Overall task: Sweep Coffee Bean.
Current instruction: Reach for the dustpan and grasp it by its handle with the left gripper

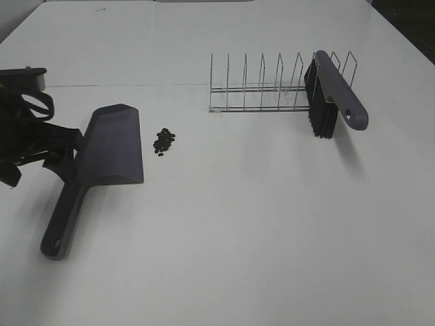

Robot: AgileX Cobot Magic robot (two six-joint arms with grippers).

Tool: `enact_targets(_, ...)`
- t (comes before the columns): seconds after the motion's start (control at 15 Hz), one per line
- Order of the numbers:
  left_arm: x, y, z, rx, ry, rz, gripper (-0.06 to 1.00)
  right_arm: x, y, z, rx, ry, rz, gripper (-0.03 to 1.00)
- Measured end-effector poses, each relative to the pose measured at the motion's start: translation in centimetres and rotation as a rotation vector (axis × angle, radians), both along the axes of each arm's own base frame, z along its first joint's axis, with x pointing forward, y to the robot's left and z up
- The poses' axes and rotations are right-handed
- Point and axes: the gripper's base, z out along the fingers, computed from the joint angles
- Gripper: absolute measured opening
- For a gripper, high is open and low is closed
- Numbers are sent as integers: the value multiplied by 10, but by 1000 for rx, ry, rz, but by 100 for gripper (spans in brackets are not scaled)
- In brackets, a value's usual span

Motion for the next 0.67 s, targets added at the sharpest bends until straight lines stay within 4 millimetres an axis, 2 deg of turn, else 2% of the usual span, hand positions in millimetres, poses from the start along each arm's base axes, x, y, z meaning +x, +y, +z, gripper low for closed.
enact_targets(0.2, 0, -12, -17, 10, 53, 8, 73, 0, 0, 0, 0, 0, 0, 61)
enact_targets(0.67, 8, -13, -50, 28, 88, 18, 73, 0, 0, 0, 0, 0, 0, 61)
